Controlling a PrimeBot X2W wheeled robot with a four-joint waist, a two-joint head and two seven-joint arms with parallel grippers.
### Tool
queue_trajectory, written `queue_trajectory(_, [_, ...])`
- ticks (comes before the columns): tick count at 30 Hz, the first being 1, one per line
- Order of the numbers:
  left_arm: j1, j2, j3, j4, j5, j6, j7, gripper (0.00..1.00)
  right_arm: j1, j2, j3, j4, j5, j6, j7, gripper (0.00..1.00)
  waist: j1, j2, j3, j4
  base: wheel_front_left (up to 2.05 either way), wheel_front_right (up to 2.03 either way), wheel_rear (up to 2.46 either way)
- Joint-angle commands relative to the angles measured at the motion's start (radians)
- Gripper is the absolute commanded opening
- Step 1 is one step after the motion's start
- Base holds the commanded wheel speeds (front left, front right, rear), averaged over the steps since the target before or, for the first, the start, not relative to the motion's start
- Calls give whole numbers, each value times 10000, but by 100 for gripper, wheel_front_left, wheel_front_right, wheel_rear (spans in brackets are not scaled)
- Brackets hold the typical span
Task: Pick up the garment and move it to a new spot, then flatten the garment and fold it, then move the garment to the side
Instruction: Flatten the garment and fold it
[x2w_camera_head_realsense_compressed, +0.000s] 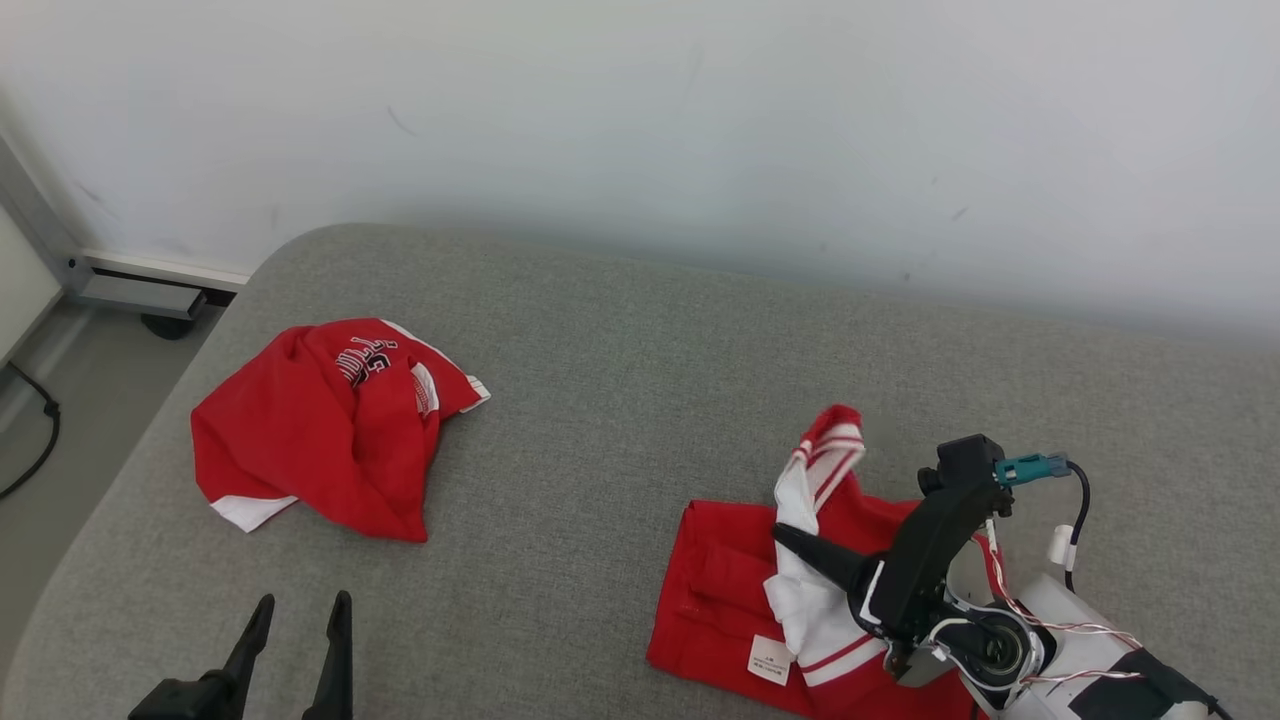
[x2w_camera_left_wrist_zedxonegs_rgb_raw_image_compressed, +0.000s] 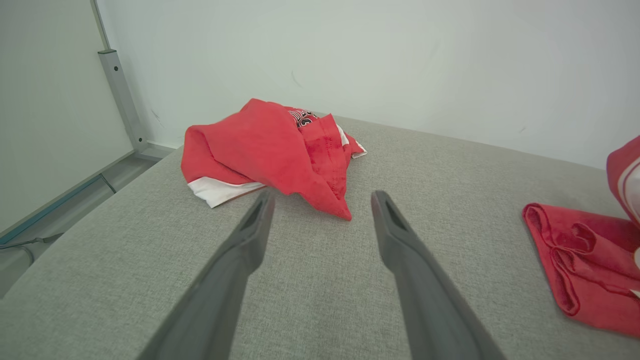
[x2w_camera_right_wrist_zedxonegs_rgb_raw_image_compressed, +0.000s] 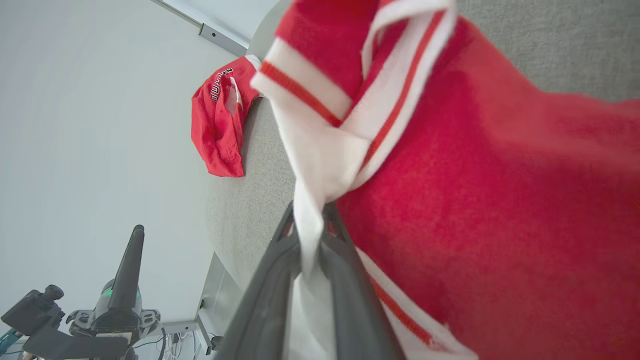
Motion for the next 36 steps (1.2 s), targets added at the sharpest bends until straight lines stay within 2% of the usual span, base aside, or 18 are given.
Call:
queue_trajectory(1, [-75,-6,63,3,95,-38,-70,100,-114,-4,-21,43,-42,-1,-63,99,0,0,-2,-15,0,0,0])
queue_trajectory(10, [101,-44,270,-26,251,-103,-70,100,-26,-305,-209,-318,147,-1,-271,100,0,0,-83,-199,0,0,0])
queue_trajectory(21, [352,-37,463,-195,422,-72,-70,100,705,-1874,-454,-1037,-917,-1,-851,100,0,0,-161,-559,0,0,0])
queue_trajectory(27, [387,-71,551,-226,422,-114,-70,100,1062,-2453,-753,-1032,-1532,-1,-543,100,0,0,-127,-777,0,0,0])
queue_trajectory(32, [410,-124,578,-235,441,-136,-70,100,1227,-2511,-992,-625,-1973,-3,53,100,0,0,-97,-890,0,0,0])
queue_trajectory(36, [344,-163,591,-188,477,-183,-70,100,997,-2123,-1267,-277,-2349,-1,799,100,0,0,-41,-964,0,0,0])
